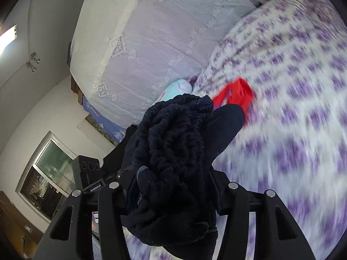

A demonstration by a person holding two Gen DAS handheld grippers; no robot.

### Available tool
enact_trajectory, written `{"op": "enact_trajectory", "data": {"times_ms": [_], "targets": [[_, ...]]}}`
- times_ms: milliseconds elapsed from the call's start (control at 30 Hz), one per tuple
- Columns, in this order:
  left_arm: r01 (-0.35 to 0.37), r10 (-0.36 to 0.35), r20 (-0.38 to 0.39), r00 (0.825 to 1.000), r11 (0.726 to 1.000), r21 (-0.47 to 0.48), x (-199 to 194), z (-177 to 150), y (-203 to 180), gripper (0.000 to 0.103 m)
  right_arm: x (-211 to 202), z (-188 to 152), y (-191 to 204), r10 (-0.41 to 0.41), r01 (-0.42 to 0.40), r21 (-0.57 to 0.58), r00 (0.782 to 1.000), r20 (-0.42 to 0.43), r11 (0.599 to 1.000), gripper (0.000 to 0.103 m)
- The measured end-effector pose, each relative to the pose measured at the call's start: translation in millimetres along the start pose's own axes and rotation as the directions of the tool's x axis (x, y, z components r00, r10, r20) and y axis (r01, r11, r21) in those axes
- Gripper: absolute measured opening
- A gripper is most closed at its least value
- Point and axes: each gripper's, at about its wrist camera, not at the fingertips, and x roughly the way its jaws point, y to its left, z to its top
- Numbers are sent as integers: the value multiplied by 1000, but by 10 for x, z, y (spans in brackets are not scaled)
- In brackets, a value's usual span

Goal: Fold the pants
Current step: 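Place the folded pants onto the red-and-blue garment and open both grippers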

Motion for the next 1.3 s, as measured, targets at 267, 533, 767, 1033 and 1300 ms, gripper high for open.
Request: {"op": "enact_trajectory", "data": {"times_ms": [267, 533, 767, 1033, 1300], "targets": [[-43, 43, 59, 997, 999, -16, 807, 1220, 539, 28, 1047, 1145, -480, 13, -12, -5, 1000, 27, 1000, 53], [-65, 68, 15, 998, 990, -128, 1704, 1390, 1425, 29, 1909, 1337, -1143, -65, 65, 22, 998, 0, 998, 53], [-65, 67, 7, 998, 980, -189, 2047, 1162, 1839, 58, 2169, 1173, -1689, -52, 62, 146, 996, -69, 987, 54], [-220, 237, 79, 968, 959, -181, 1679, 1164, 1629, 73, 1892, 1284, -1512, -129, 123, 105, 991, 44, 987, 70], [-564, 552, 282, 785, 825, -44, 895, 763, 689, 92, 1457, 828, -805, -366, 375, -37, 918, 152, 926, 77]]}}
